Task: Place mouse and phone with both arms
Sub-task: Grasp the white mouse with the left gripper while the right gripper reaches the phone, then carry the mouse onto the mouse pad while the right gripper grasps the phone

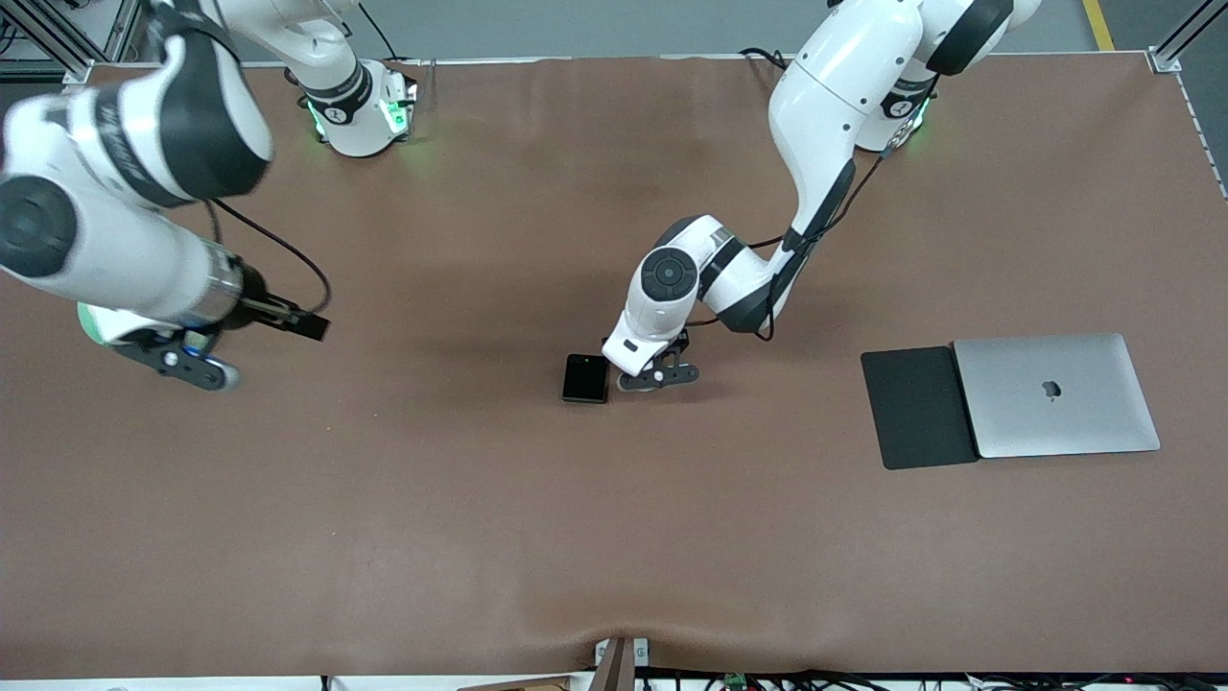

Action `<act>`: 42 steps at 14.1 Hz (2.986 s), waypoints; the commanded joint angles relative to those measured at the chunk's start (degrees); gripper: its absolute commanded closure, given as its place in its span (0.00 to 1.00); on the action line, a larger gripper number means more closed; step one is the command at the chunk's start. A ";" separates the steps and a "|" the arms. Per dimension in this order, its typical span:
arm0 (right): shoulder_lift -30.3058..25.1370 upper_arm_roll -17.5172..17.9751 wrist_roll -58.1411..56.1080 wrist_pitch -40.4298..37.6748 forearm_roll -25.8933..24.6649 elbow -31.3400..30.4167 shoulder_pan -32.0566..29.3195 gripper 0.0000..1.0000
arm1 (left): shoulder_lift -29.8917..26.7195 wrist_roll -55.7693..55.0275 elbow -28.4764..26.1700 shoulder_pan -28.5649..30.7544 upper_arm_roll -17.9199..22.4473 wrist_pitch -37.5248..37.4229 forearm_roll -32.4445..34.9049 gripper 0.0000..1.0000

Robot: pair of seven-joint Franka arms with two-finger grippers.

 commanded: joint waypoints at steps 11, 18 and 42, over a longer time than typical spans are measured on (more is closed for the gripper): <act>16.07 0.35 4.50 9.31 7.27 7.39 7.49 0.00 | -4.34 -0.90 0.99 1.37 2.24 -3.58 4.11 0.62; 21.86 0.70 -19.19 19.39 13.45 8.43 8.11 0.00 | -14.27 9.72 0.03 10.86 1.53 -14.13 4.11 0.61; 29.52 -0.88 -8.26 51.85 7.04 -0.96 24.36 0.00 | -17.89 44.02 -21.23 40.58 1.53 1.56 3.85 0.62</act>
